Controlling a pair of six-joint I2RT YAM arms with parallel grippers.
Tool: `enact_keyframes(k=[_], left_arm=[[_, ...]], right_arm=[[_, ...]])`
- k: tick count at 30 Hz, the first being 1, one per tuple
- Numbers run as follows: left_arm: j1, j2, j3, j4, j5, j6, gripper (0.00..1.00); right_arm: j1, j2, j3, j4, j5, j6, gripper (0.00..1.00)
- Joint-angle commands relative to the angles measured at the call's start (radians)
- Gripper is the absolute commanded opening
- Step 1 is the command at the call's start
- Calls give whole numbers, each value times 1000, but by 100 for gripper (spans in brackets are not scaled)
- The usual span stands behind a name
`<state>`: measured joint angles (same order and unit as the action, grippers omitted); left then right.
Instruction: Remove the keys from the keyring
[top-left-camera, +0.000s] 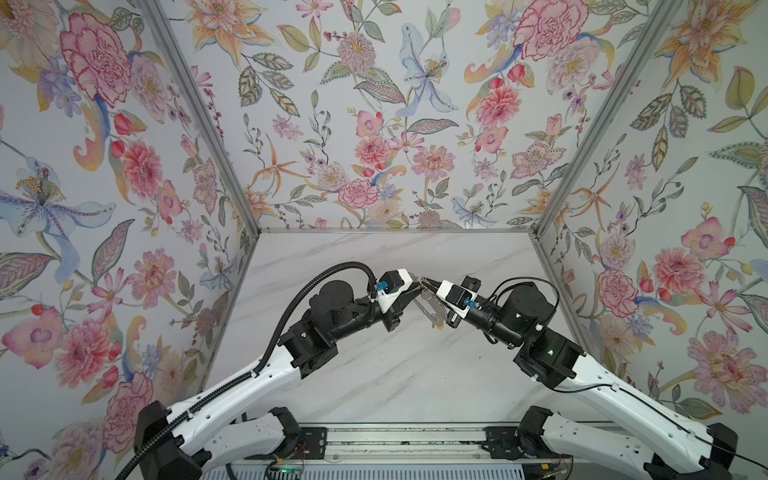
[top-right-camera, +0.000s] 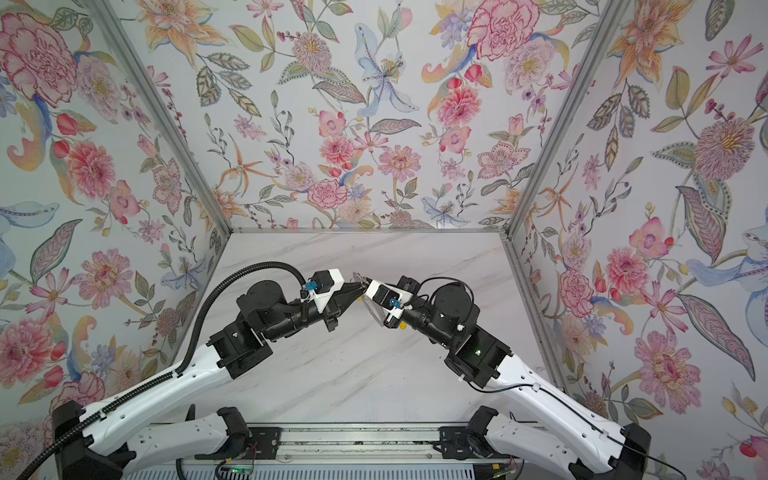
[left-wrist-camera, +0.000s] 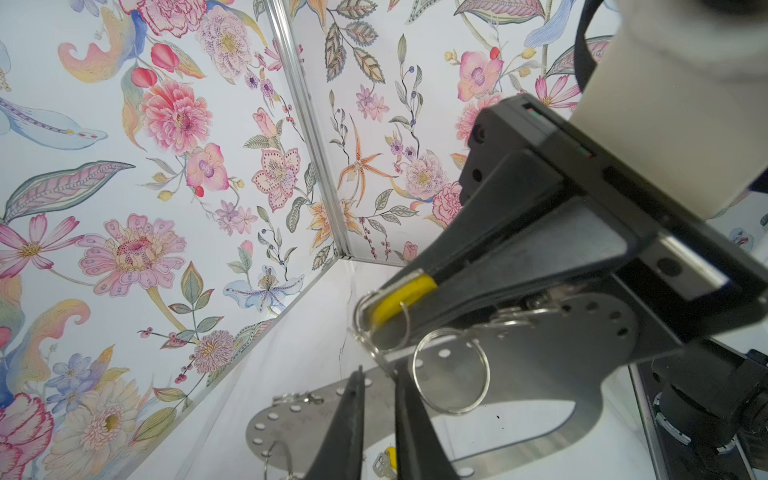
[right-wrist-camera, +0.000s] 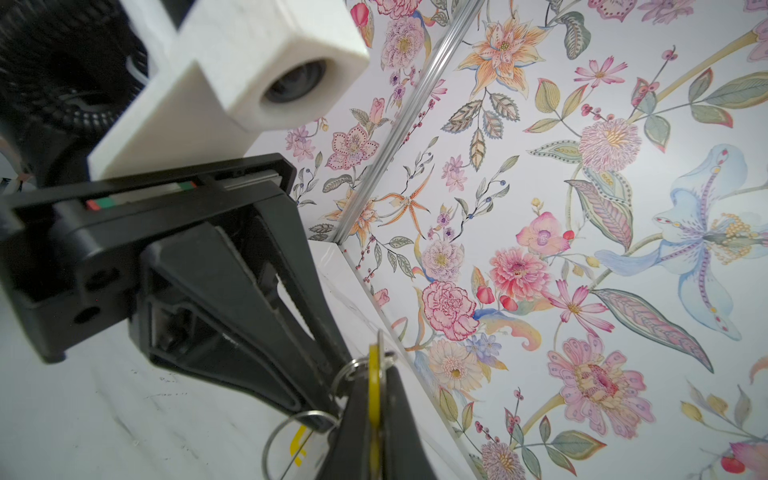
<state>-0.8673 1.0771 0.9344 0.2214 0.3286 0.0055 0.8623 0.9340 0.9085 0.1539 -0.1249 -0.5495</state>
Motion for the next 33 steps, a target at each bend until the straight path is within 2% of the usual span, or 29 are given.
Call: enact_keyframes(k=[1, 5, 8, 13, 17, 19, 25, 28, 33], left_arm=[[-9, -2, 35, 43, -7, -22, 18], [-7, -8, 36, 47, -5, -24, 18], [-6, -8, 43, 40, -3, -22, 10], [-6, -14, 46, 32, 1, -24, 9], [-6, -13, 64, 0, 10, -16, 0], [-6, -10, 78, -27, 21, -11, 0], [-4, 24, 178, -198, 33, 34, 0], [-5, 49, 244, -338, 63, 85, 0], [-5, 110, 370, -589, 47, 186, 0]], right_arm=[[-1, -8, -10, -3, -28, -16, 0], [1, -13, -6, -24, -25, -27, 0], [3, -19, -7, -34, -27, -36, 0], [4, -24, -2, -57, -29, -49, 0], [7, -24, 0, -72, -26, -65, 0], [9, -29, 3, -89, -29, -79, 0], [36, -21, 32, -162, 18, -150, 0], [78, -3, 57, -204, 106, -215, 0], [162, 29, 76, -214, 248, -321, 0]])
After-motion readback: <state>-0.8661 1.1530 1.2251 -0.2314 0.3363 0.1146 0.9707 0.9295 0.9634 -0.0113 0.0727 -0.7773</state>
